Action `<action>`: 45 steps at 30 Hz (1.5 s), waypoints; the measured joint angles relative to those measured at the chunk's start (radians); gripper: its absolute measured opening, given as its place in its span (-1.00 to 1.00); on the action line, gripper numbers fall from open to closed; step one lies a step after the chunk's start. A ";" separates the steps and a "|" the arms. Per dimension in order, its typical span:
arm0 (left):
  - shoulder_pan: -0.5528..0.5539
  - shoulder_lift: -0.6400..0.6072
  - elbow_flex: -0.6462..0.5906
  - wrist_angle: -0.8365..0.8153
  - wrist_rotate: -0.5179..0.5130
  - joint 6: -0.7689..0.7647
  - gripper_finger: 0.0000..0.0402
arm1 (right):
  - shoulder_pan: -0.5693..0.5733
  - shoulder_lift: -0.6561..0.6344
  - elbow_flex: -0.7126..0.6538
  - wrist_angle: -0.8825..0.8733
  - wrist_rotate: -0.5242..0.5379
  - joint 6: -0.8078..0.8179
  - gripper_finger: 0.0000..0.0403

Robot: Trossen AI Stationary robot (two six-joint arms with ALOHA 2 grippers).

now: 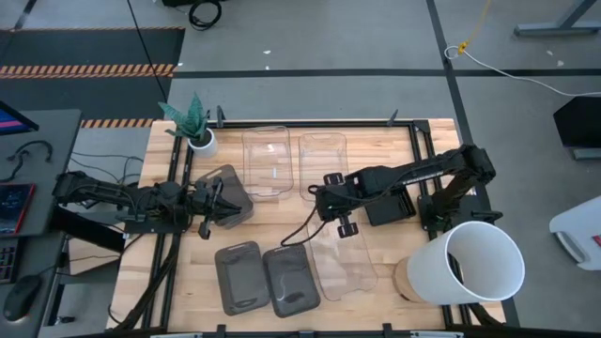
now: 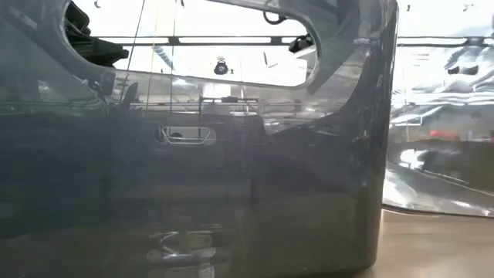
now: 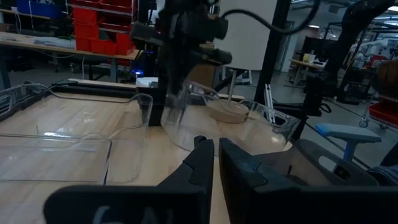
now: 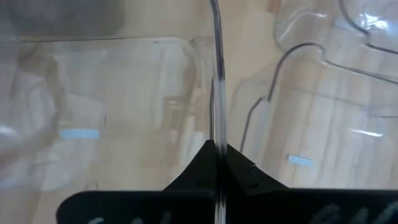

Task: Stack baskets by color
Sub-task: Stack the bottom transparent bin on the top right transparent bin

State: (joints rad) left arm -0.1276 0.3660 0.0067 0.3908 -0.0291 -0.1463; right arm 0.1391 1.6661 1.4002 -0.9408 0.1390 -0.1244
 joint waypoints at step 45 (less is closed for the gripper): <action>0.000 0.000 0.000 0.000 0.000 0.000 -0.84 | -0.037 -0.238 0.002 -0.063 0.059 0.054 -0.99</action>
State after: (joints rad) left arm -0.1272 0.3660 0.0063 0.3912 -0.0291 -0.1463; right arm 0.1020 1.4279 1.4021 -1.0033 0.1978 -0.0701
